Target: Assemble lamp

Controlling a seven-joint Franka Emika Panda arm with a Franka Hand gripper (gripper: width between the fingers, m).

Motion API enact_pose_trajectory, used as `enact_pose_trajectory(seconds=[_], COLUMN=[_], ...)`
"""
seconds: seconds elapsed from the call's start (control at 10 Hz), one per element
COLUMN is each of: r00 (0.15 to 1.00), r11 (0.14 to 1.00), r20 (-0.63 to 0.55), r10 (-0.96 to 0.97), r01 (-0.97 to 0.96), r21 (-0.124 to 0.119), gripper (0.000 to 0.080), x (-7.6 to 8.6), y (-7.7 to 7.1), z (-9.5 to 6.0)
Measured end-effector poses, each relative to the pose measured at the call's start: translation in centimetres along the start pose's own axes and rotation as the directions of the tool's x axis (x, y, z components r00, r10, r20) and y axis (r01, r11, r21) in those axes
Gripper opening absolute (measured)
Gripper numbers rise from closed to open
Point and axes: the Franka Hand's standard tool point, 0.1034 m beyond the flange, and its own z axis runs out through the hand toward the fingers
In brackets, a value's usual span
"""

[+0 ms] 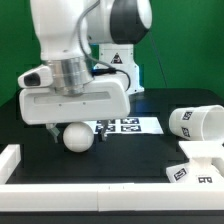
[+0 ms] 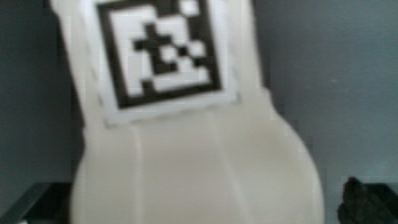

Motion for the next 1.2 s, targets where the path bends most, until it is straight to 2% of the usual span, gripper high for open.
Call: enact_pose_trajectory(seconds=[0.1,0.2,0.4,0.8,1.0,1.1,1.2], r00=[0.999,0.99,0.974,0.979,0.988,0.994,0.994], r11=[0.999,0.99,0.973,0.979,0.988,0.994,0.994], r20=[-0.004,-0.009,-0.007,-0.002,0.004,0.013,-0.004], r10=[-0.043,-0.138,-0.229,-0.202,-0.151,-0.109,-0.105], r01=[0.043,0.138,0.228,0.202,0.151,0.109,0.105], r21=[-0.013,-0.021,-0.021,-0.028,-0.025,-0.009,-0.008], gripper=[0.0698,0.0698,0.0698,0.0698,0.0698,0.0698,0.0698], x=[-0.1,-0.2,-0.2,-1.0,-0.6,0.7,1.2], y=[-1.0,-1.2,-1.1,-0.6,-0.8,-0.7,-0.6], z=[-0.1,0.1,0.1,0.8,0.3,-0.9,-1.0])
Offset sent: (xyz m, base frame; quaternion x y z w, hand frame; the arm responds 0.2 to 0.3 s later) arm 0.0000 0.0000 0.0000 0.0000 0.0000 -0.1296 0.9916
